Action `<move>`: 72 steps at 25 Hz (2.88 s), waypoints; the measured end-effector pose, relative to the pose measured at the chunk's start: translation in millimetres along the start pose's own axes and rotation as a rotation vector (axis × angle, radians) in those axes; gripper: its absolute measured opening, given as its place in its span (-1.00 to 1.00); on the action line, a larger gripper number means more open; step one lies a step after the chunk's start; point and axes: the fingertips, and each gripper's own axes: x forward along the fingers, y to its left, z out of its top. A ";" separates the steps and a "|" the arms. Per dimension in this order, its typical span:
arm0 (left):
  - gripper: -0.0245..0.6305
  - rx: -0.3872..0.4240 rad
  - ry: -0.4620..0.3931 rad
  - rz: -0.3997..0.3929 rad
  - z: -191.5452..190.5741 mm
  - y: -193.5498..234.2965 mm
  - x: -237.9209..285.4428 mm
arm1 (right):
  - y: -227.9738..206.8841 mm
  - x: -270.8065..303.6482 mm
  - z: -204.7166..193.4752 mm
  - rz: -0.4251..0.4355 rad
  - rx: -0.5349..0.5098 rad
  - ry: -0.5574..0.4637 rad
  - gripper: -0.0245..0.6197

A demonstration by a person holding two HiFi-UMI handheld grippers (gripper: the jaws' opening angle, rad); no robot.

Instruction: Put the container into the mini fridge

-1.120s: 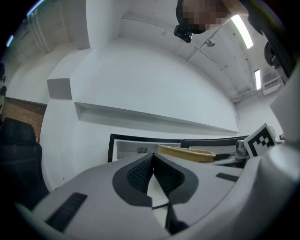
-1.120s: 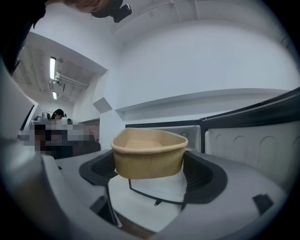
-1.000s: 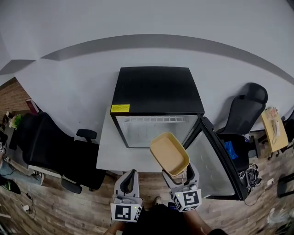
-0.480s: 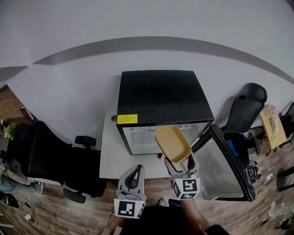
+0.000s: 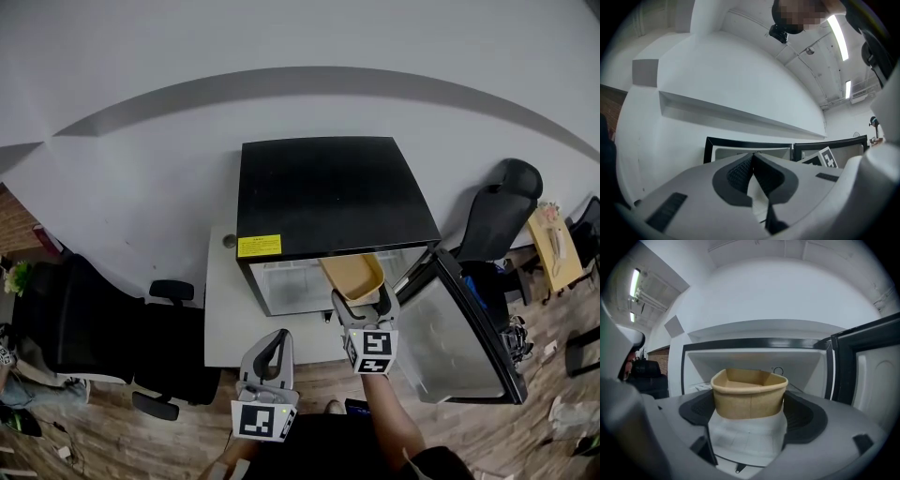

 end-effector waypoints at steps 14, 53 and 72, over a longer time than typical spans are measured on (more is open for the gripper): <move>-0.90 -0.008 0.011 0.006 -6.5 9.1 13.3 | -5.2 57.9 -9.3 -0.031 -0.018 0.047 0.51; -0.90 -0.024 0.027 0.027 -7.5 17.0 16.7 | -6.9 101.5 -1.1 -0.051 -0.014 0.061 0.51; -0.90 0.001 0.014 0.019 -8.1 -2.3 1.9 | 17.8 -21.3 -13.7 0.139 0.022 0.088 0.46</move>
